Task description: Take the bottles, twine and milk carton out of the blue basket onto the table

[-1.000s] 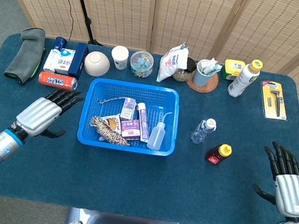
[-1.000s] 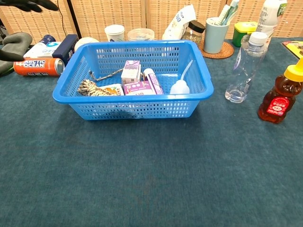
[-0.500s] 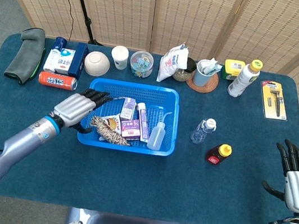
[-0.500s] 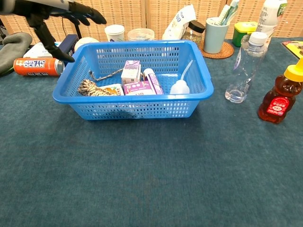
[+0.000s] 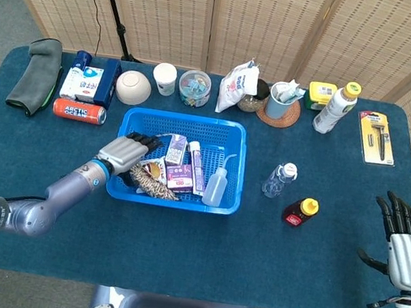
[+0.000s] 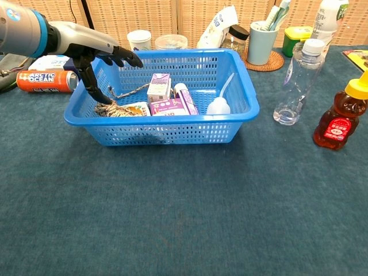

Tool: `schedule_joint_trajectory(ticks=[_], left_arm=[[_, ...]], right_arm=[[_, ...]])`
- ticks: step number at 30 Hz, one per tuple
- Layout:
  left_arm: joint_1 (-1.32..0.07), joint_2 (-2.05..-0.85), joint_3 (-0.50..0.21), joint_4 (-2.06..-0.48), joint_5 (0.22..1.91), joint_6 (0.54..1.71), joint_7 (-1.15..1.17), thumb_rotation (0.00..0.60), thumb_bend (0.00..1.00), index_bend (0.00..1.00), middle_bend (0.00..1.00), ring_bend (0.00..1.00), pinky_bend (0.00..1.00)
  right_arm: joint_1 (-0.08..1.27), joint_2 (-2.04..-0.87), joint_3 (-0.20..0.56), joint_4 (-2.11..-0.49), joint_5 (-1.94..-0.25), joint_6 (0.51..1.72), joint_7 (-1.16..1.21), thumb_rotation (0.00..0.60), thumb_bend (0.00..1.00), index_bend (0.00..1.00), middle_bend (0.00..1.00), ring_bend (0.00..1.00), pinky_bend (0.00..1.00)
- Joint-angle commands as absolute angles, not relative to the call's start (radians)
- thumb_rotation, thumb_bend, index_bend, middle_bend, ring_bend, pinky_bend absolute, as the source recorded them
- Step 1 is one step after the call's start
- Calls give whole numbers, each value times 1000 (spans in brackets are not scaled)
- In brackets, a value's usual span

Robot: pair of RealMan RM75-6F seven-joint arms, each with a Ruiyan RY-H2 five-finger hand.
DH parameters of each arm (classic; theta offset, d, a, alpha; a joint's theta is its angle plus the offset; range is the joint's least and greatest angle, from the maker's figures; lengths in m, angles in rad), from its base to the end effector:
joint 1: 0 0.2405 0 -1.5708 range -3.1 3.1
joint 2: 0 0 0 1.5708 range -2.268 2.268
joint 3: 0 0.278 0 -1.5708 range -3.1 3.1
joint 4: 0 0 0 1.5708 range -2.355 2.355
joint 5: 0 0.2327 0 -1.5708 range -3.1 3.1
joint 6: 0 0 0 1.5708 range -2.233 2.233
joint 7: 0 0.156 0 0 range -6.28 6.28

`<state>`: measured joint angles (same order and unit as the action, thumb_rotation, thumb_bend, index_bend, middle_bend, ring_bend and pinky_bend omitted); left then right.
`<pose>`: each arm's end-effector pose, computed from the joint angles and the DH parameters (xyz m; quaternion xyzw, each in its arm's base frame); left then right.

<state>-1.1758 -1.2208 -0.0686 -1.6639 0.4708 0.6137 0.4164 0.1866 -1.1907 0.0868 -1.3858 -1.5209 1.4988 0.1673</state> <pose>-0.1043 0.4211 0.0112 -0.7853 -0.4517 -0.2237 0.3594 -0.3507 -0.2448 0.1551 0.5992 -0.3433 0.4425 0.5721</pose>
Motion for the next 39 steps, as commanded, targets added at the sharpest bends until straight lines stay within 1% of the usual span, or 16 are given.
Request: schedule_joint_trajectory(ticks=[1,5,6,9,15,22,25,28,30,32,33,39], left_arm=[[-1193,-1231,-54,-1646,462,607,410,600,234,0,0,0,0],[-1225,-1236,-18,-1630,419,602,428,600,229,0,0,0,0],[-1242,-1245,0,-1619,396,600,443,600,223,0,0,0,0],[-1275,-1269,27,-1602,347,605,460,600,210,0,0,0,0],[-1300,-1312,58,-1587,306,629,474,600,199,0,0,0,0],[-1309,-1352,71,-1561,288,665,478,600,198,0,0,0,3],[-1318,-1366,79,-1555,275,676,492,600,198,13,20,24,62],[-1324,-1384,84,-1547,261,684,501,600,198,121,109,114,168],[-1327,-1394,86,-1542,254,695,508,600,198,246,213,215,265],[-1329,-1402,88,-1538,248,707,516,600,202,324,282,283,328],[-1330,-1406,90,-1537,244,715,521,600,209,347,303,304,349],[-1336,-1432,91,-1531,217,759,553,600,345,514,441,430,505]], right_arm=[[186,-1192,89,-1384,-1519,1498,167,600,0,0,0,0,76],[186,-1195,91,-1382,-1516,1492,167,600,0,0,0,0,76],[187,-1196,91,-1381,-1516,1489,167,600,0,0,0,0,76],[188,-1198,92,-1379,-1516,1484,167,600,0,0,0,0,76],[187,-1200,92,-1377,-1522,1486,161,600,0,0,0,0,76],[184,-1199,95,-1378,-1524,1490,164,600,0,0,0,0,72],[184,-1199,97,-1377,-1523,1490,165,600,0,0,0,0,71],[184,-1199,98,-1376,-1522,1488,169,600,0,0,0,0,71],[184,-1199,99,-1375,-1521,1486,174,600,0,0,0,0,71],[184,-1198,100,-1374,-1520,1485,177,600,0,0,0,0,71],[184,-1198,100,-1373,-1520,1485,178,600,0,0,0,0,71],[184,-1199,102,-1370,-1521,1485,184,600,0,0,0,0,71]])
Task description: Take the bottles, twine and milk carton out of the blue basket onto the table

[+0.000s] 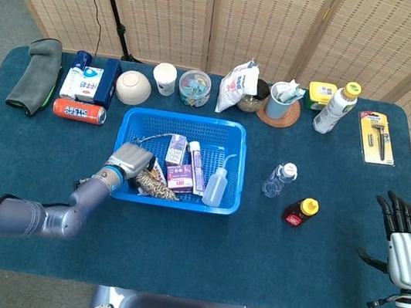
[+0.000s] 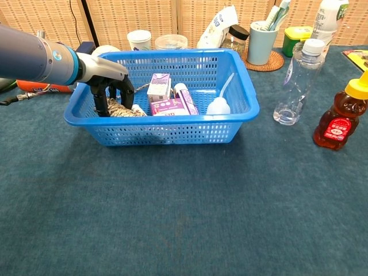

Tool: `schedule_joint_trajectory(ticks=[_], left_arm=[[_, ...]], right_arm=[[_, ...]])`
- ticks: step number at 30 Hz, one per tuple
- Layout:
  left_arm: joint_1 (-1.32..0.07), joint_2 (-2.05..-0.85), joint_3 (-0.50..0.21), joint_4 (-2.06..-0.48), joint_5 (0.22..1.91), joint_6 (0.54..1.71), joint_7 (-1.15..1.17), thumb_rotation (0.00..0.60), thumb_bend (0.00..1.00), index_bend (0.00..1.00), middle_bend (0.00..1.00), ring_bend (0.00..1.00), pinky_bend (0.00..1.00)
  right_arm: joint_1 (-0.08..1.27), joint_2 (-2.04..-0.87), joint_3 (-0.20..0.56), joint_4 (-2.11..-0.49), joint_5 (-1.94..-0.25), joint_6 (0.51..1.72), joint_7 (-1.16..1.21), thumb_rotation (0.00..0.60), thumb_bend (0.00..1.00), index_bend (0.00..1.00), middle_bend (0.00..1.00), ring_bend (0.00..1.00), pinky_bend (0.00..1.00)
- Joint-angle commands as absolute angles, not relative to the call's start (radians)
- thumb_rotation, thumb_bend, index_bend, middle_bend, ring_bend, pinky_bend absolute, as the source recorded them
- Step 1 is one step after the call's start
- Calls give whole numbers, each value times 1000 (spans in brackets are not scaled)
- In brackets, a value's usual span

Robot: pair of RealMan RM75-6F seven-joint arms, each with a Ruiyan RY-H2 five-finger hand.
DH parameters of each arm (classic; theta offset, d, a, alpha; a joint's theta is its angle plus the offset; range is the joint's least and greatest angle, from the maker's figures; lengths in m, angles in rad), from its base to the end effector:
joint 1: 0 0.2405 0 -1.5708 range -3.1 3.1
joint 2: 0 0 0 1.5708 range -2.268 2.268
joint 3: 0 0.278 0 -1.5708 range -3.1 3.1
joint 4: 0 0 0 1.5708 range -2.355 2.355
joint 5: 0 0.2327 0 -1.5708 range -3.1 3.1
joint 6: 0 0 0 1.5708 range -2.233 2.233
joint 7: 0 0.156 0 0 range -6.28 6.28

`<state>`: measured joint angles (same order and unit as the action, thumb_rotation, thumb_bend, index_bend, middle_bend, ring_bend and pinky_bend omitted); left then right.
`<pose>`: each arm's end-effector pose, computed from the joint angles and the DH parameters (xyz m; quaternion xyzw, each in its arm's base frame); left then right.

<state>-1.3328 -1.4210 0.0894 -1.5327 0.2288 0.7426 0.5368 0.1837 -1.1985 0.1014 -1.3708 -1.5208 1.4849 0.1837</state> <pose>-0.1106 0.4268 -0.0411 -0.7886 -0.4288 -0.1607 0.4104 -0.3533 -0.2474 0.1547 0.5955 -0.3477 0.4443 0.5719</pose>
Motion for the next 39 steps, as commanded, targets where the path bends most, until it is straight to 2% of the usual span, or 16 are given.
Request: schedule_joint_trajectory(ticks=[1,6,9,14,27,33,39], left_arm=[[-1336,-1434,91,-1532,213,762,557,600,359,527,451,439,517],[-1336,-1432,81,-1538,197,770,570,600,436,598,504,485,561],[-1323,-1424,66,-1545,221,785,556,600,456,607,510,489,562],[-1284,-1373,21,-1594,303,822,501,600,457,617,519,496,563],[-1219,-1244,-25,-1716,415,860,449,600,456,624,524,498,563],[-1122,-1100,-87,-1806,555,928,327,600,456,624,525,498,563],[-1022,-979,-125,-1812,656,942,204,600,454,624,525,498,562]], right_arm=[[183,-1199,102,-1370,-1521,1486,185,600,0,0,0,0,71],[183,-1200,103,-1369,-1522,1486,185,600,0,0,0,0,71],[183,-1201,103,-1369,-1523,1487,184,600,0,0,0,0,71],[183,-1201,103,-1370,-1525,1487,184,600,0,0,0,0,71],[180,-1197,104,-1377,-1530,1494,184,600,0,0,0,0,71],[178,-1195,103,-1382,-1535,1498,185,600,0,0,0,0,71],[176,-1192,102,-1390,-1540,1504,183,600,0,0,0,0,71]])
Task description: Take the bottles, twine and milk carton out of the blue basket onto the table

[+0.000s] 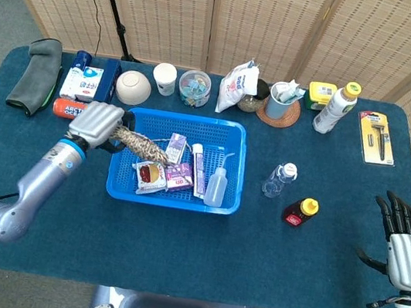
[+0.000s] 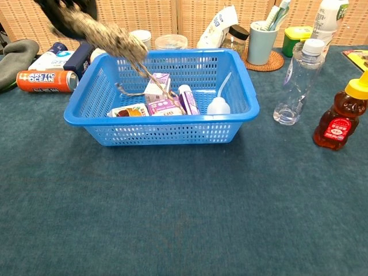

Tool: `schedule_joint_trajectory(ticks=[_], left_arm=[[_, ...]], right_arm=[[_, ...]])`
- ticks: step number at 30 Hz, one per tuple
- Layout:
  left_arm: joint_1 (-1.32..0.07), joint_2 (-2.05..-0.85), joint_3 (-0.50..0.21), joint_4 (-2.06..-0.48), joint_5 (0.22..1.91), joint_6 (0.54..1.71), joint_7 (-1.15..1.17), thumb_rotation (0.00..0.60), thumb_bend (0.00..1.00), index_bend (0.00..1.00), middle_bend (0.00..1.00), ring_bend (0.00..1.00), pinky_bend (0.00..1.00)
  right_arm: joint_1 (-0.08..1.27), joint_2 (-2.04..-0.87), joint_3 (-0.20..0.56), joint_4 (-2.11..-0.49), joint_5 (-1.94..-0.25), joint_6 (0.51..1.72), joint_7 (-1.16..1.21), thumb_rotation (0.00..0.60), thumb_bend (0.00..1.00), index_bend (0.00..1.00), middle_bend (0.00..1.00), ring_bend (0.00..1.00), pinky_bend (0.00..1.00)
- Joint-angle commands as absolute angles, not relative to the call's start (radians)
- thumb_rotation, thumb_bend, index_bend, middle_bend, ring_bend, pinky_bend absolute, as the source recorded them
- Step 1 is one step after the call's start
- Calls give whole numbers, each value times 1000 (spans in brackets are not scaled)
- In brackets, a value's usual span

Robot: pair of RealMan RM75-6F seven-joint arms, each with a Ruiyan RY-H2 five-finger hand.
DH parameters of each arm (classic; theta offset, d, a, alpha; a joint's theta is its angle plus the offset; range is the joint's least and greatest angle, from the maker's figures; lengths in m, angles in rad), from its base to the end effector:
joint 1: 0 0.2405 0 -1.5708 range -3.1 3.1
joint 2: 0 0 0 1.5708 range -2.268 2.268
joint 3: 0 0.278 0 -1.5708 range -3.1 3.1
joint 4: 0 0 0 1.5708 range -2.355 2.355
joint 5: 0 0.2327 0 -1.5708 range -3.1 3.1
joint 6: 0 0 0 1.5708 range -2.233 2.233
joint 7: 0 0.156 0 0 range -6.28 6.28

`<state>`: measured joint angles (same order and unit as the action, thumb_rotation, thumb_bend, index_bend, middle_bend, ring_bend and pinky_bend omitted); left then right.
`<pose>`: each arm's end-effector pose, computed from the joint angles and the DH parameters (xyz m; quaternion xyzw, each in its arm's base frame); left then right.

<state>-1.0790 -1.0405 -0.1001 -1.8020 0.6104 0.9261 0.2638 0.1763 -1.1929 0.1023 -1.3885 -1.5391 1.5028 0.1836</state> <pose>-0.1099 0.4280 0.1069 -0.6983 -0.4263 -0.3497 0.4565 -0.3481 -0.2439 0.1555 0.5956 -0.3438 0.4535 0.5670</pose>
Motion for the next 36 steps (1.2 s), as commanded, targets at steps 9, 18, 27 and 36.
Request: schedule_joint_trajectory(ticks=[9,18,27,36], left_arm=[[-887,-873,-147,-1687,696,895,38,600,451,624,525,498,563],[-756,-857,-225,-1515,784,937,-199,600,449,624,525,498,563],[-669,-825,-287,-1416,801,985,-300,600,446,625,525,498,563],[-620,-760,-356,-1397,767,1026,-300,600,443,625,525,497,562]], right_arm=[[175,-1191,97,-1400,-1550,1506,177,600,0,0,0,0,71],[177,-1193,95,-1403,-1554,1503,170,600,0,0,0,0,71],[180,-1196,90,-1407,-1560,1495,166,600,0,0,0,0,71],[180,-1195,86,-1413,-1570,1501,165,600,0,0,0,0,71]])
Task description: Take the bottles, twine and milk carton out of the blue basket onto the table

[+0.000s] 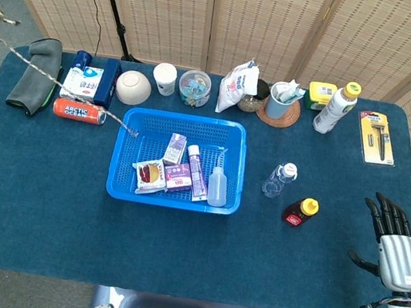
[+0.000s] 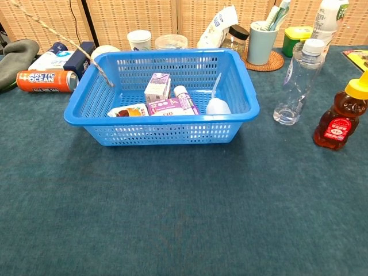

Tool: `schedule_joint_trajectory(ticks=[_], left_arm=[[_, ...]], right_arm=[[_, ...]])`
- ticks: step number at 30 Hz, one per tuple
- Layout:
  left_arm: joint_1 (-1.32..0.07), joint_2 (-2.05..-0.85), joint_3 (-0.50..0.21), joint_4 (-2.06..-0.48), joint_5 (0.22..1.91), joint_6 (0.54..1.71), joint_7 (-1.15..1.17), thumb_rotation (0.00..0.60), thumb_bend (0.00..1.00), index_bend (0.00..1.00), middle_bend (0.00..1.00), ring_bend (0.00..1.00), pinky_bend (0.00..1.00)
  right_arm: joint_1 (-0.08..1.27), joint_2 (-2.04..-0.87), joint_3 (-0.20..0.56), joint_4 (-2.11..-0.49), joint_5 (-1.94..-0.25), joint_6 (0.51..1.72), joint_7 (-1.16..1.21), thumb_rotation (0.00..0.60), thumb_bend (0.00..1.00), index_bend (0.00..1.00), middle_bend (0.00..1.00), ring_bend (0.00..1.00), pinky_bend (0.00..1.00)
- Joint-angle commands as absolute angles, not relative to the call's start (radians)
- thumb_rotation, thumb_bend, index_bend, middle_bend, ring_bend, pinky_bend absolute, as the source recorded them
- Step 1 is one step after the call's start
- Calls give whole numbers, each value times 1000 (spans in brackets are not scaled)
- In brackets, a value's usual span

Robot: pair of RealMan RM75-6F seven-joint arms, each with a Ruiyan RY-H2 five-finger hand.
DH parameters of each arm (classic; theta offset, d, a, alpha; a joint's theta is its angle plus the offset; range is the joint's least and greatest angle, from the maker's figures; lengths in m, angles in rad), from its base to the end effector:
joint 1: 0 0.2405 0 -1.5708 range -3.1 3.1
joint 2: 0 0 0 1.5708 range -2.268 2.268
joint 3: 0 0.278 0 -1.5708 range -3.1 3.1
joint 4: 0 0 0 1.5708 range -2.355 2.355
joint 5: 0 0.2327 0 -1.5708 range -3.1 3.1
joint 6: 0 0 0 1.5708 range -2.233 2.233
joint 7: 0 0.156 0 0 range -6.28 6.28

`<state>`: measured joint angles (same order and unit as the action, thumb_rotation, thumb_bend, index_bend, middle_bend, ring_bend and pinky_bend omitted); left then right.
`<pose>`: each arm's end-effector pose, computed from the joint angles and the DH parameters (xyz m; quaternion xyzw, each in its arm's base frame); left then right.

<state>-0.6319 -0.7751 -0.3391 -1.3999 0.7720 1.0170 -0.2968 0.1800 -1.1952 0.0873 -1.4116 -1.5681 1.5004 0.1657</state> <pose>-0.2728 0.4291 0.3718 -0.4113 -0.3900 -0.5071 0.6492 -0.3402 -0.2408 0.1465 0.6088 -0.3440 0.4540 0.5522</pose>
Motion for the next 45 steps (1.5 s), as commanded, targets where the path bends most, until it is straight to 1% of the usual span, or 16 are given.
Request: schedule_joint_trajectory(ticks=[1,9,14,17,23,26,28,29,31,32,33,35,36,38,41,45], left_arm=[[-617,-755,-362,-1402,769,1027,-300,600,443,625,525,497,563],[-614,-739,-392,-1435,779,1048,-236,600,442,625,525,498,563],[-619,-768,-379,-1486,830,1048,-192,600,439,625,525,497,563],[-637,-821,-355,-1506,872,1028,-155,600,439,625,525,497,563],[-670,-945,-316,-1477,895,1006,-72,600,431,622,525,492,563],[-685,-1003,-282,-1459,903,967,-27,600,416,600,503,446,557],[-692,-1027,-266,-1456,898,938,-4,600,408,562,444,372,505],[-696,-1031,-256,-1458,890,916,11,600,399,512,381,308,448],[-708,-1029,-232,-1467,875,861,50,600,379,350,215,153,310],[-713,-1025,-222,-1472,865,837,67,600,369,214,111,71,214],[-720,-1018,-209,-1483,847,810,92,600,358,97,36,17,117],[-732,-1003,-194,-1503,815,773,127,600,324,2,0,0,22],[-739,-996,-188,-1513,800,767,147,600,297,0,0,0,1],[-741,-998,-188,-1521,798,793,168,600,257,0,0,0,0],[-734,-1010,-198,-1536,828,848,172,600,229,0,0,0,0],[-723,-1037,-215,-1543,989,904,99,600,225,0,0,0,0]], right_arm=[[180,-1195,86,-1413,-1571,1501,164,600,0,0,0,0,71],[181,-1195,84,-1415,-1572,1500,162,600,0,0,0,0,71],[184,-1198,82,-1411,-1572,1492,162,600,0,0,0,0,71],[184,-1199,81,-1411,-1573,1490,162,600,0,0,0,0,71],[185,-1200,82,-1410,-1567,1486,161,600,0,0,0,0,71],[185,-1201,82,-1408,-1563,1482,160,600,0,0,0,0,71],[187,-1202,83,-1405,-1561,1478,161,600,0,0,0,0,71],[187,-1203,83,-1404,-1559,1476,161,600,0,0,0,0,71],[188,-1203,83,-1402,-1558,1474,161,600,0,0,0,0,71],[188,-1204,83,-1402,-1557,1474,162,600,0,0,0,0,71],[188,-1204,84,-1401,-1556,1474,161,600,0,0,0,0,71],[188,-1204,84,-1400,-1554,1473,162,600,0,0,0,0,71],[188,-1205,85,-1399,-1553,1472,163,600,0,0,0,0,71],[189,-1205,85,-1398,-1552,1470,163,600,0,0,0,0,71],[189,-1205,85,-1398,-1551,1470,165,600,0,0,0,0,71],[189,-1205,87,-1397,-1549,1471,165,600,0,0,0,0,71]])
